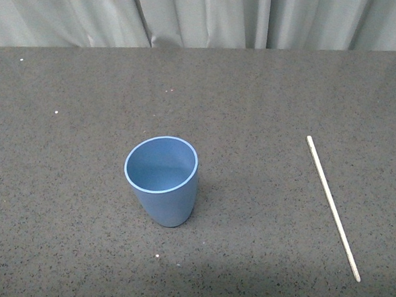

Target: Transfer chopsticks to blue cup

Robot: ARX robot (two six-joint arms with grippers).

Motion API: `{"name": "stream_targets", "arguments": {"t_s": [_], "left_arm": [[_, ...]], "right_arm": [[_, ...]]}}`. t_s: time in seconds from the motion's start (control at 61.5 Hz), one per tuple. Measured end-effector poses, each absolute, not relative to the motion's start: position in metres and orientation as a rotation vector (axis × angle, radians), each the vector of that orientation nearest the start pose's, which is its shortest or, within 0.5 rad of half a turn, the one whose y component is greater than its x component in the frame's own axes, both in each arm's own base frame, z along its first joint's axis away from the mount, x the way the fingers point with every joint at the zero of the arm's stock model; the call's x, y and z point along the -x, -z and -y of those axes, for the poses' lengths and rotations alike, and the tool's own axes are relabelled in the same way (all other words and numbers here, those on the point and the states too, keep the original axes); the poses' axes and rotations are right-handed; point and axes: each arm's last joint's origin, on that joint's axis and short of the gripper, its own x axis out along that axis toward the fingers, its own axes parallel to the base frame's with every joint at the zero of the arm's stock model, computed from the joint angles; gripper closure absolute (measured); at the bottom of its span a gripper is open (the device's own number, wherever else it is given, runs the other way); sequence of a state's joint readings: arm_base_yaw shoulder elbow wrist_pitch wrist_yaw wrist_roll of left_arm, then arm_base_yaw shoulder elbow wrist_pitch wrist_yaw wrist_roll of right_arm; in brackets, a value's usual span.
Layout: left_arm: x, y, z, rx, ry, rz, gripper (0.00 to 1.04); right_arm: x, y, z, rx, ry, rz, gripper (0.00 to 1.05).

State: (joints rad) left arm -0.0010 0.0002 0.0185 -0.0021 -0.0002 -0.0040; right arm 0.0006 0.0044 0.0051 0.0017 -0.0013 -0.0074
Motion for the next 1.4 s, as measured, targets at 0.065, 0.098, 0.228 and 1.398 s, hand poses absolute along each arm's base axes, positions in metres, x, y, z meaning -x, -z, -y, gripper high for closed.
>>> {"name": "stream_targets", "arguments": {"t_s": [0.065,0.098,0.228,1.398], "left_arm": [[-0.097,-0.170,0.000,0.004,0.001,0.016,0.07],[-0.097,-0.170,0.000,0.004,0.001,0.016,0.07],[-0.097,-0.170,0.000,0.004,0.001,0.016,0.07],[-0.097,-0.170,0.000,0.004,0.001,0.016,0.07]], "right_arm": [[-0.098,-0.165,0.000,0.007,-0.002,0.002,0.09],[-0.098,-0.165,0.000,0.007,-0.002,0.002,0.09],[-0.098,-0.165,0.000,0.007,-0.002,0.002,0.09],[-0.125,-0.161,-0.012,0.316,0.166,-0.247,0.09]]}}
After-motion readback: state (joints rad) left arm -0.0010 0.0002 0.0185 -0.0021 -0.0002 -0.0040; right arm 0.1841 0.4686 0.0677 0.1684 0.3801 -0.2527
